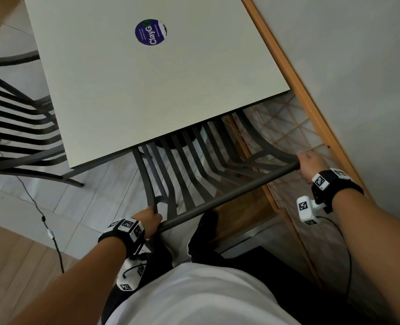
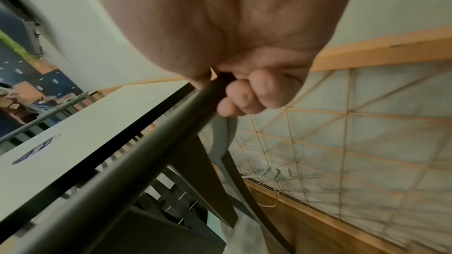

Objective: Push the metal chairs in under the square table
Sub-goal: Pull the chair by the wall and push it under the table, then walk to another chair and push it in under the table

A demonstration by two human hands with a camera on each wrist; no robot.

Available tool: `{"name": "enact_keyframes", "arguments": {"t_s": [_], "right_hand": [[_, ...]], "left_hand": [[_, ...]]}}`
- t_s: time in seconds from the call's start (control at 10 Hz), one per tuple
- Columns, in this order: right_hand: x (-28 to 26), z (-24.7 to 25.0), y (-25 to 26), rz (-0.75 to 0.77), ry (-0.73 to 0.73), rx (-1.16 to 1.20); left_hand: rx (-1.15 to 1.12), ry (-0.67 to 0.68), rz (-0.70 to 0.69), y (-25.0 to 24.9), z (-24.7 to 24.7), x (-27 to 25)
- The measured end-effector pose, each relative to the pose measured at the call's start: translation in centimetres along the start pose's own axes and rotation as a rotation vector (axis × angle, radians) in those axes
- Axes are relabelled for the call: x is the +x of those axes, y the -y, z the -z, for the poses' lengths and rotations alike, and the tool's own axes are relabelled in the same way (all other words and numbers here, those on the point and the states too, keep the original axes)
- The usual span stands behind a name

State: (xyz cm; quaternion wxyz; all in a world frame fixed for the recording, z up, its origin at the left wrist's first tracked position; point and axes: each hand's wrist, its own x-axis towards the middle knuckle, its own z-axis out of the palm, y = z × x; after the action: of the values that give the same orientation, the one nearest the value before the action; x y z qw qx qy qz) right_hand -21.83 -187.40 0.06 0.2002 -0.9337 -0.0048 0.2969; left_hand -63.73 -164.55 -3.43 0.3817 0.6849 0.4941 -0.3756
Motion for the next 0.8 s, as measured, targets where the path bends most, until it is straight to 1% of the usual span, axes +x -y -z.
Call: {"name": "enact_keyframes", "arguments": {"t_s": [0.1,0.2,0.3,0.4,0.5,0.6,0.7,0.8], "right_hand": [[-1.9,-0.5,-2.0,-0.067,-0.065,0.209],[-3.1,-3.0,-6.0,-0.185,-0.053,0.222],[-4.7,-7.0,-9.4,-0.252,0.105,-0.057],[-9.5,-11.1,-9.8,-0.246,0.418,-0.308],[-14.5,-14.7,-7.3,-0.030,0.598,-0.647],[-19.3,-18.6,-4.4,0.100,0.613,-0.823],[-25.3,-23.7,-2.5,0.127,0.595,-0.911],[-30.2,-28.9,-0.5,0.167,0.620,-1.000]], "left_hand": [[0.008,-0.123,-0.011,2.0,1.6,-1.1],[-0.109,-0.193,0.037,6.8,2.6,-1.3],[-0.176,-0.191,0.084,13.4,2.4,-1.5],[-0.237,-0.210,0.165,21.4,1.0,-2.1],[-0.363,-0.248,0.249,29.6,-1.2,-3.2],[-0.523,-0.280,0.298,35.9,-3.3,-5.7],[-0.677,-0.245,0.371,43.1,-4.8,-7.2],[-0.756,-0.230,0.398,51.9,-5.2,-7.9]]}}
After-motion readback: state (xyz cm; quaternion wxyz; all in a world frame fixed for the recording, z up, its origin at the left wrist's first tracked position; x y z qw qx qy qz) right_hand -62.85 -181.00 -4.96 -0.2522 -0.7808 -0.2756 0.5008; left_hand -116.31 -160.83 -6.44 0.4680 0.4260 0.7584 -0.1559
